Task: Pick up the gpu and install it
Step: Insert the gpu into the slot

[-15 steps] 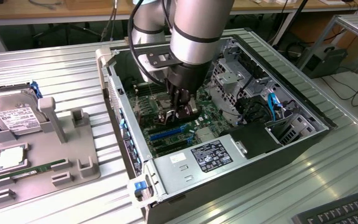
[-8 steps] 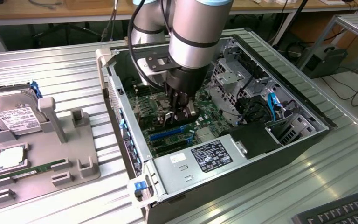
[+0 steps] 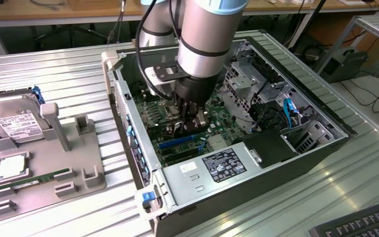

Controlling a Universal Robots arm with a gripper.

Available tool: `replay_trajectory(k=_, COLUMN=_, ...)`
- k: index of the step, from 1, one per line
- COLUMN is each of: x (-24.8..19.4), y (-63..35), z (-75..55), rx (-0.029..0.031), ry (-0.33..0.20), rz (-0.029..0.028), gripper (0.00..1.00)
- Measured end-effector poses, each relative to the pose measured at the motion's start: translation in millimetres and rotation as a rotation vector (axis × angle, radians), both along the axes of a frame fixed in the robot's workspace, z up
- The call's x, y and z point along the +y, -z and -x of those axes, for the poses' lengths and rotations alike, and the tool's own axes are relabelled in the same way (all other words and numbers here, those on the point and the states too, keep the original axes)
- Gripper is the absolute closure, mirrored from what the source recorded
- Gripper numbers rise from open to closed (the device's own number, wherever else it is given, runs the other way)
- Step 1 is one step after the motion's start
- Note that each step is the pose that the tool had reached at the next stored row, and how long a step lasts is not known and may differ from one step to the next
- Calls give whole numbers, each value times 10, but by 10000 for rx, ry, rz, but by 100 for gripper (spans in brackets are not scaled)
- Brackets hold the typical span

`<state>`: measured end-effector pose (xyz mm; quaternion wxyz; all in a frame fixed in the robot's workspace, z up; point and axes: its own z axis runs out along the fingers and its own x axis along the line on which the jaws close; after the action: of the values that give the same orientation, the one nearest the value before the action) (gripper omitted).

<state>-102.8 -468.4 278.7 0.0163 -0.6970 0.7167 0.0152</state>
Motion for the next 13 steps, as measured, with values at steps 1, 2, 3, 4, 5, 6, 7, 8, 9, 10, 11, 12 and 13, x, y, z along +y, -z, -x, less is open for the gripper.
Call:
replay_trajectory(k=1, x=0, y=16, z=2, rx=-2, ry=-3, rz=0, gripper=74)
replay_trajectory(k=2, x=0, y=32, z=5, rx=-5, ry=-13, rz=0, gripper=74)
replay_trajectory(k=3, x=0, y=45, z=7, rx=-6, ry=-26, rz=0, gripper=74)
replay_trajectory(k=4, x=0, y=57, z=10, rx=-8, ry=-39, rz=0, gripper=74)
replay_trajectory(k=5, x=0, y=68, z=12, rx=-9, ry=-55, rz=-1, gripper=74)
replay_trajectory(k=6, x=0, y=78, z=14, rx=-10, ry=-72, rz=-2, gripper=74)
replay_trajectory(k=7, x=0, y=88, z=16, rx=-11, ry=-92, rz=-7, gripper=74)
replay_trajectory(k=8, x=0, y=97, z=17, rx=-12, ry=-115, rz=-13, gripper=74)
replay_trajectory(k=9, x=0, y=104, z=18, rx=-12, ry=-141, rz=-17, gripper=74)
replay_trajectory(k=10, x=1, y=109, z=19, rx=-12, ry=-166, rz=-19, gripper=74)
replay_trajectory(k=11, x=3, y=114, z=19, rx=-11, ry=-189, rz=-22, gripper=74)
replay_trajectory(k=12, x=4, y=119, z=19, rx=-11, ry=-214, rz=-27, gripper=74)
replay_trajectory(k=13, x=6, y=123, z=19, rx=-11, ry=-233, rz=-34, gripper=74)
